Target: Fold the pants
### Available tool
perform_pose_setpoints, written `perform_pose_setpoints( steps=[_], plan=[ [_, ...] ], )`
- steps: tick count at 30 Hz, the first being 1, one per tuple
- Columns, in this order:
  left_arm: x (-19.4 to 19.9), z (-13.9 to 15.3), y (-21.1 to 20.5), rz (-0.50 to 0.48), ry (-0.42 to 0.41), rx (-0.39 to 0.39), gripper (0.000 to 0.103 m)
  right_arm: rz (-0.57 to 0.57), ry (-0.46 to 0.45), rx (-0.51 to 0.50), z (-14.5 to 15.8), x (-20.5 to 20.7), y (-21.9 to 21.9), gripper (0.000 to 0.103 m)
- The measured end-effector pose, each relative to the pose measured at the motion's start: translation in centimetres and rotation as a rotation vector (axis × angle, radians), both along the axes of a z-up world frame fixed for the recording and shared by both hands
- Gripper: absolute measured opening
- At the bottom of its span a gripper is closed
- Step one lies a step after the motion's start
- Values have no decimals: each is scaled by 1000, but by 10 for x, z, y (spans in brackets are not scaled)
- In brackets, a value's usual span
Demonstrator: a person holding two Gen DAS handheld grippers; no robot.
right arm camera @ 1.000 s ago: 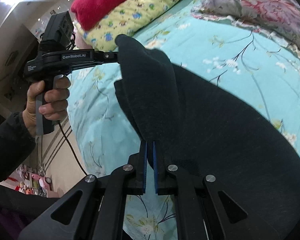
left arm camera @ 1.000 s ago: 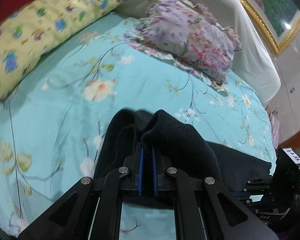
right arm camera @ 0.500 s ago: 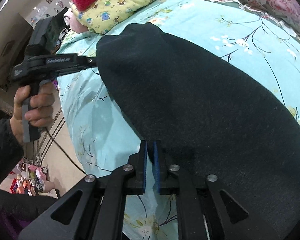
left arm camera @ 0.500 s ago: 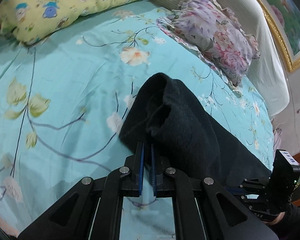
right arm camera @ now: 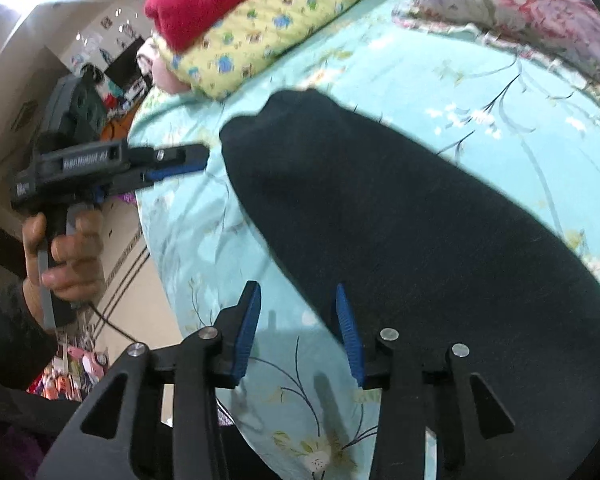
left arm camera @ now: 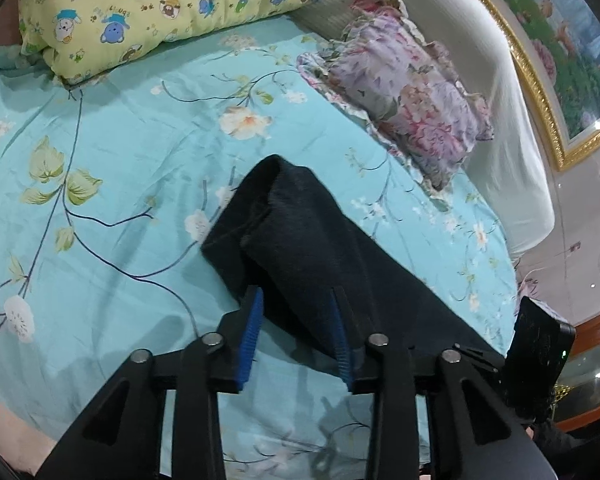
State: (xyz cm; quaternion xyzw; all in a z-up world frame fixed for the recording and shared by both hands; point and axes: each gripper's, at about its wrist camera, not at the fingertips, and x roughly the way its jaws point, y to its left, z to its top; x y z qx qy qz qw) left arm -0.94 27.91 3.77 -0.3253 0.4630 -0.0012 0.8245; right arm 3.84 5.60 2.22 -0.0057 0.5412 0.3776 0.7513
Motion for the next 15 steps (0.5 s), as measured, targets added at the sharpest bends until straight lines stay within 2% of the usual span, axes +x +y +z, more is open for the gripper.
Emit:
perform_pose_setpoints(
  steps=[4, 10, 15],
  plan=[
    [5, 3, -6, 2, 14, -12, 41, -68, -17, 20, 13, 13, -17, 41],
    [18, -2, -10, 28, 57, -7, 44, -205, -36, 23, 26, 40, -56, 41],
    [26, -15, -9, 61, 127, 44, 44, -346, -33, 13, 26, 72, -88, 41]
  ],
)
